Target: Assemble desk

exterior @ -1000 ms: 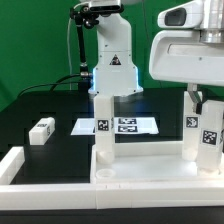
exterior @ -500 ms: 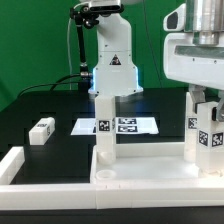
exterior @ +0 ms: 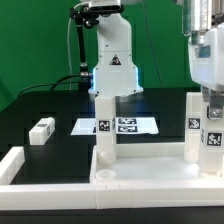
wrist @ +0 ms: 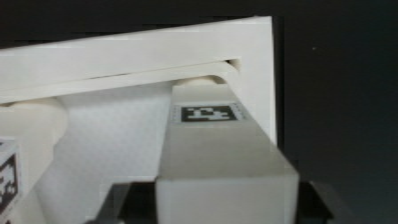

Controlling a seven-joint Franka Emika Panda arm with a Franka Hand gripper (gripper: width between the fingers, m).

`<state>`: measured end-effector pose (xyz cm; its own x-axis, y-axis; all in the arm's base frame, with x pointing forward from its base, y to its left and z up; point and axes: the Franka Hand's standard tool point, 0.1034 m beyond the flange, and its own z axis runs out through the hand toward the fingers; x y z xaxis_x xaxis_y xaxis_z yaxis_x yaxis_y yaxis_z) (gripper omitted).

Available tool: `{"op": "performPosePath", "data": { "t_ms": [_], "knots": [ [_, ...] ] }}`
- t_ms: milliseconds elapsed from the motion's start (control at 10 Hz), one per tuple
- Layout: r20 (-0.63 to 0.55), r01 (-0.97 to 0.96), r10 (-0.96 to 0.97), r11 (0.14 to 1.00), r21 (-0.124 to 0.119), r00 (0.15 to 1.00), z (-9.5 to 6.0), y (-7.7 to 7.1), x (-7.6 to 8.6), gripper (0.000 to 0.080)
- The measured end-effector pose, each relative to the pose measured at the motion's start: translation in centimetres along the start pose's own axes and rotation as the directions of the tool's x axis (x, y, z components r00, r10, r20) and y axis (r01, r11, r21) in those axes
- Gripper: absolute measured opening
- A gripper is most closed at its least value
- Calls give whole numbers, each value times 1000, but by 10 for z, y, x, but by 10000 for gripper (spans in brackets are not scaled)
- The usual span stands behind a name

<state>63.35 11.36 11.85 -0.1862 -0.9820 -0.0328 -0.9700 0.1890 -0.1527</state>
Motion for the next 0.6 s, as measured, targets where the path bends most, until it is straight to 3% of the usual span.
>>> {"op": "performPosePath", "data": {
  "t_ms": [100,300,400,500,600],
  "knots": [
    [0,15,-15,1000,0,1000,0,0,0,290],
    [-1,70,-70,998,-1,998,1,1,0,576],
    [-1,202,-202,979,5,979,1,-1,0,576],
    [-2,323,-323,946,7,947,1,0,-2,634],
    [-5,472,-472,881,16,881,1,-2,-3,645]
  ]
}}
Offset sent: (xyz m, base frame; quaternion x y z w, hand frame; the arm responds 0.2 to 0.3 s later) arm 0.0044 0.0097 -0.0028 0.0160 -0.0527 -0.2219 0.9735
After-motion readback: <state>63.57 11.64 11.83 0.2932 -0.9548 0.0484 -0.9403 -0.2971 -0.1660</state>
